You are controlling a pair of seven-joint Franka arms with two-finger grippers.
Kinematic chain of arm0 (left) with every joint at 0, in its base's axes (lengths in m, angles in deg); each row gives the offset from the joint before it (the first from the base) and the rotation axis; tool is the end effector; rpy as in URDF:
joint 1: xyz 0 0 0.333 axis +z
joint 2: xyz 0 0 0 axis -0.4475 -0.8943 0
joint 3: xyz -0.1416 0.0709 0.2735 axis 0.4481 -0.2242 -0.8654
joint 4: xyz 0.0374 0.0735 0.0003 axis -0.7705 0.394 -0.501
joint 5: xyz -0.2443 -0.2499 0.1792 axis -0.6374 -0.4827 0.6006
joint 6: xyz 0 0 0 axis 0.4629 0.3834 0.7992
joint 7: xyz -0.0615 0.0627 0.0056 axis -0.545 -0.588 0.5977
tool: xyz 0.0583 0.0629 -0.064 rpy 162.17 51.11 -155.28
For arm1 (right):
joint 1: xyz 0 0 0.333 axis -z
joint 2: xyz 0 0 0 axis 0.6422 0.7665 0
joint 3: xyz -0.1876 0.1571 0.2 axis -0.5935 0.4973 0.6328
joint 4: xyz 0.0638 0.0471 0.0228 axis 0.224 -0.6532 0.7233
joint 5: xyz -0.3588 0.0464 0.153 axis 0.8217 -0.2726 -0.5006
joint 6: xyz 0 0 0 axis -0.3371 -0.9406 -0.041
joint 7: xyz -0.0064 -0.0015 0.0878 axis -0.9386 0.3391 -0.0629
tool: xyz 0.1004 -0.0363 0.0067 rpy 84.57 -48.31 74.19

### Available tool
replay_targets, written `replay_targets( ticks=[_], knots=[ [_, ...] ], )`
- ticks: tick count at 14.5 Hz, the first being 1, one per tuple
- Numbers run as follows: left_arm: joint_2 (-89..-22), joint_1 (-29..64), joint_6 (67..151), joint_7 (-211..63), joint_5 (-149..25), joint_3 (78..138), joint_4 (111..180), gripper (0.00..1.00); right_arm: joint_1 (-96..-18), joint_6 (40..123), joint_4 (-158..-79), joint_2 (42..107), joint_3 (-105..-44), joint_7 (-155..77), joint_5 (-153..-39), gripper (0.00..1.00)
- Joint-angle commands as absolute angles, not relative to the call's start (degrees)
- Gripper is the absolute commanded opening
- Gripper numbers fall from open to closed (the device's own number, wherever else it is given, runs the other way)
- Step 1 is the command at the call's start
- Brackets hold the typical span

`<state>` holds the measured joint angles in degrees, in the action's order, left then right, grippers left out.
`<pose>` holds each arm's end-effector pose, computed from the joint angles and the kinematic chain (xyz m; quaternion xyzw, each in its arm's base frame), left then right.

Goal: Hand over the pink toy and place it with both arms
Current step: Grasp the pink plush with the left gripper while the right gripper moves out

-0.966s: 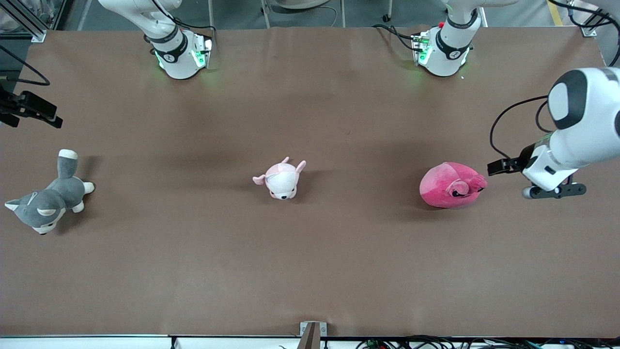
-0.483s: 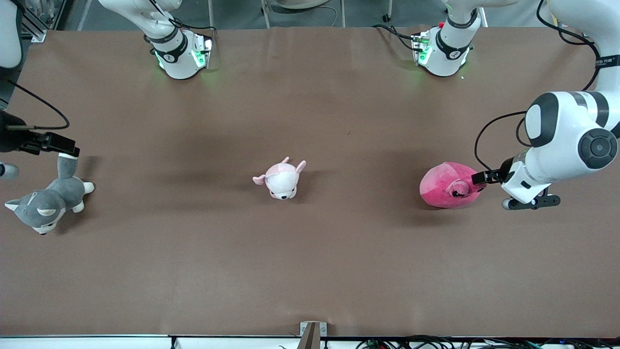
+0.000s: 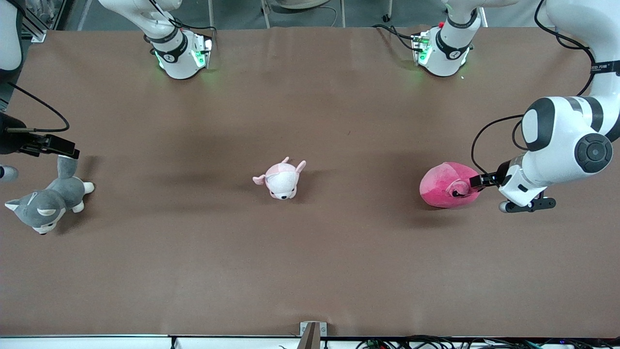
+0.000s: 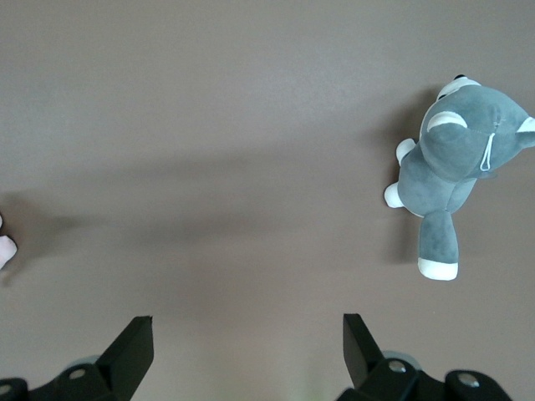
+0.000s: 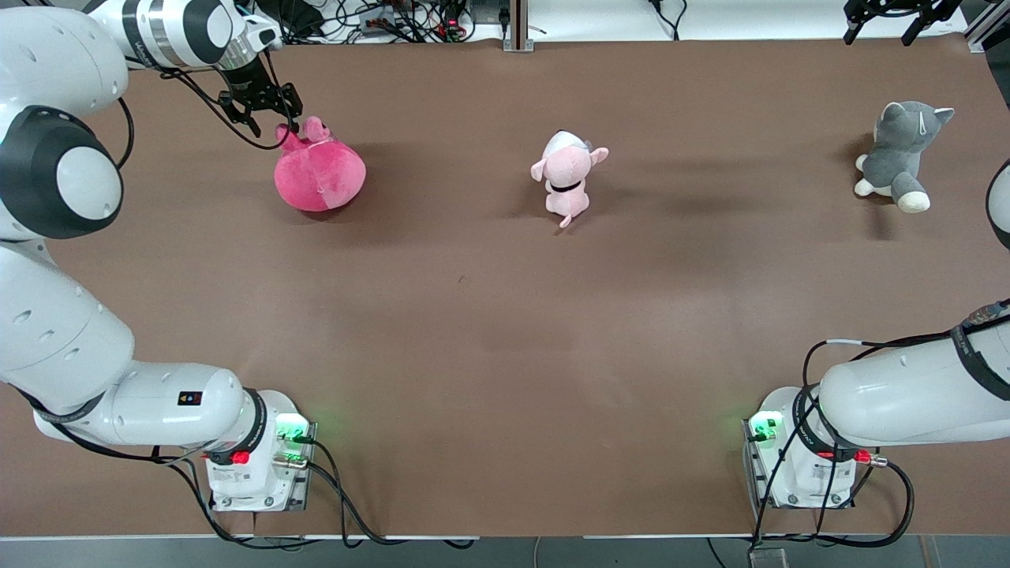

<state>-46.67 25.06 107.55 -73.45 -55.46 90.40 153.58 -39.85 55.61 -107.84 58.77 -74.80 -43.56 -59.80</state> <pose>0.6029 -0.0272 0.3445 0.9953 0.0543 -0.0783 0.0165 0.5887 -0.0554 0.5608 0.9972 -0.0475 -0.0576 0.0003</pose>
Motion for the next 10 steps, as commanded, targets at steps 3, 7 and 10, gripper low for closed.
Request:
replay_targets(
  ticks=[3,7,10],
  knots=[
    [-47.1,25.1,108.1,-71.0,-56.7,91.2,154.1,0.7,-39.7,55.0,-108.0,58.0,-74.2,-47.8,-60.2,1.0],
    [-47.1,25.1,108.0,-70.8,-56.7,91.2,154.9,0.33,-40.0,55.0,-108.0,58.0,-74.0,-50.1,-60.2,1.0],
    [-46.3,24.9,106.6,-67.7,-56.7,91.3,154.2,0.12,-41.4,55.0,-108.0,57.9,-73.8,-55.6,-60.2,1.0]
  ],
)
